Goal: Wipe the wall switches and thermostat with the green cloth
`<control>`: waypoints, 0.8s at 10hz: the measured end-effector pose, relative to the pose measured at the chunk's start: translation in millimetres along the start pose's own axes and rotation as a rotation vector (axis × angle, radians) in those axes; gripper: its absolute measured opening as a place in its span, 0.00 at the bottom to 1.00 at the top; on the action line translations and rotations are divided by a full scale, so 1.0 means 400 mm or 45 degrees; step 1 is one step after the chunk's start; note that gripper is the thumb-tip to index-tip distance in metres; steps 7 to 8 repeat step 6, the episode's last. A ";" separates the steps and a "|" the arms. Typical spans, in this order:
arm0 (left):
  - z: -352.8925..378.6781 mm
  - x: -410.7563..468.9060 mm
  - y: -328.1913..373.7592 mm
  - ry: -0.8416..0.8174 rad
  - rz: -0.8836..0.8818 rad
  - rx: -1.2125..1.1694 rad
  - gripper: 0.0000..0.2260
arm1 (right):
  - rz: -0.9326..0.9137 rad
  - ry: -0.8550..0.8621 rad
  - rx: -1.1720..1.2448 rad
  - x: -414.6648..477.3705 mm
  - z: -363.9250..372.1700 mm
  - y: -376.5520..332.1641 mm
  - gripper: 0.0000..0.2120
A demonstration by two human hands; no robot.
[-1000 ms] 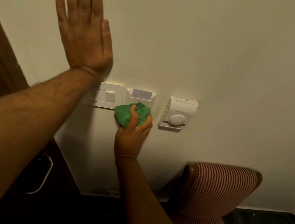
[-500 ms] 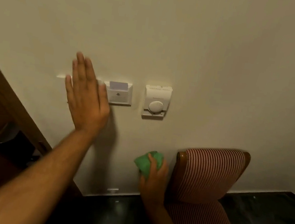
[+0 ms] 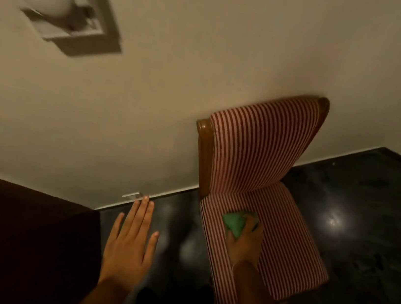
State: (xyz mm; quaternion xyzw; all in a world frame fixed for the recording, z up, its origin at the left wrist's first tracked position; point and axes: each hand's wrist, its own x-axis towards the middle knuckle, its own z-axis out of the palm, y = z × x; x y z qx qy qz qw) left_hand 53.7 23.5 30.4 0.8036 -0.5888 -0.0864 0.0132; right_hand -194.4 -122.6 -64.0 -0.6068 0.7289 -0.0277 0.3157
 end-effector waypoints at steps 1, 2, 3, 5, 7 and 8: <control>0.098 -0.004 0.013 -0.109 -0.056 -0.031 0.34 | -0.018 -0.124 -0.069 0.088 0.072 0.038 0.40; 0.156 -0.019 0.023 -0.242 -0.113 -0.049 0.36 | -0.061 -0.183 -0.088 0.145 0.136 0.055 0.39; 0.191 -0.030 0.025 -0.335 -0.131 -0.027 0.36 | -0.039 -0.238 -0.165 0.188 0.181 0.069 0.39; 0.146 -0.046 0.016 -0.362 -0.187 -0.040 0.38 | -0.081 -0.300 -0.562 0.160 0.157 0.073 0.46; 0.070 -0.054 0.007 -0.251 -0.187 -0.072 0.38 | -0.293 -0.157 -0.593 0.099 0.108 0.014 0.45; 0.070 -0.054 0.007 -0.251 -0.187 -0.072 0.38 | -0.293 -0.157 -0.593 0.099 0.108 0.014 0.45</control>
